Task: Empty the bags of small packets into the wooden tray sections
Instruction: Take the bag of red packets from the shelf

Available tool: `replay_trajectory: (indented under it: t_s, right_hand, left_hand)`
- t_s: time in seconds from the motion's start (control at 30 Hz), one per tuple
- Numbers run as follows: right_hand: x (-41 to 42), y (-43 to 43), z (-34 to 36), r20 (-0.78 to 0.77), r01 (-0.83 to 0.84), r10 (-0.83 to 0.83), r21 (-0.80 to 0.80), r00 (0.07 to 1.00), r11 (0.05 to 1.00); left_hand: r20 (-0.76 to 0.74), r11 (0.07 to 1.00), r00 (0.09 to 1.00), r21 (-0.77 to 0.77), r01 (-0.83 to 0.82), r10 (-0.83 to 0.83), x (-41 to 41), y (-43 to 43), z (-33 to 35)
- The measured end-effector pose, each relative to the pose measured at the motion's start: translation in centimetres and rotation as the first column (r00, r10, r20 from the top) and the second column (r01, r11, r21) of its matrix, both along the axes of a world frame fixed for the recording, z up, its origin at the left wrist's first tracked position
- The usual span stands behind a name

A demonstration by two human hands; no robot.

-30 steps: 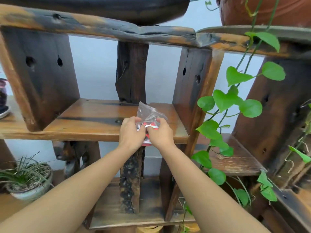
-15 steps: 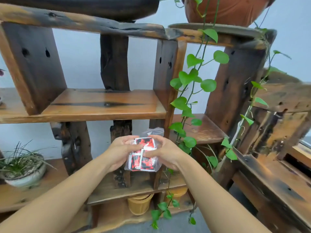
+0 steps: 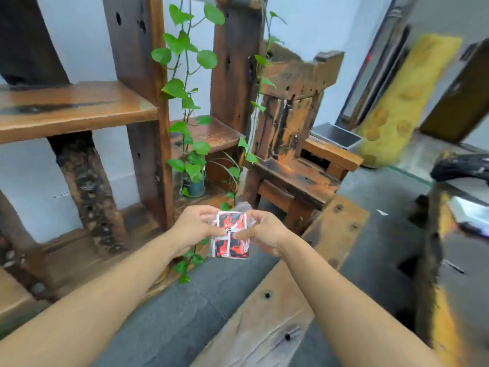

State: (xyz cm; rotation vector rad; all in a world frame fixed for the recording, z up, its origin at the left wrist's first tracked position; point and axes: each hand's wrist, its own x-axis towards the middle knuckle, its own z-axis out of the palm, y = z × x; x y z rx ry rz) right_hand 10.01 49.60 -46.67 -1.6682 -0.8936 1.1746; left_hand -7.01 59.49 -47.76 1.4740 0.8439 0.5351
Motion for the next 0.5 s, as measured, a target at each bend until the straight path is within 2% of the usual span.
replay_trajectory:
  t_s: [0.1,0.23,0.33,0.5]
  right_hand:
    - [3.0,-7.2,0.6,0.000,0.186,-0.186,0.009,0.982,0.982]
    - [6.8,-18.3,1.3,-0.049,0.465,-0.464,0.026,0.885,0.885]
    - [8.4,-28.3,1.1,-0.092,0.657,-0.653,0.035,0.752,0.753]
    - [7.1,-46.2,-1.5,-0.107,0.885,-0.881,-0.019,0.461,0.465]
  left_hand:
    - [-0.014,0.987,0.987,0.025,0.159,-0.159,5.3,-4.4,0.4]
    - [-0.037,0.912,0.915,0.076,0.404,-0.402,13.3,-12.1,1.2]
    - [-0.028,0.806,0.810,0.076,0.587,-0.586,18.8,-20.3,1.3]
    - [-0.044,0.582,0.581,-0.009,0.813,-0.812,23.3,-37.1,-0.8]
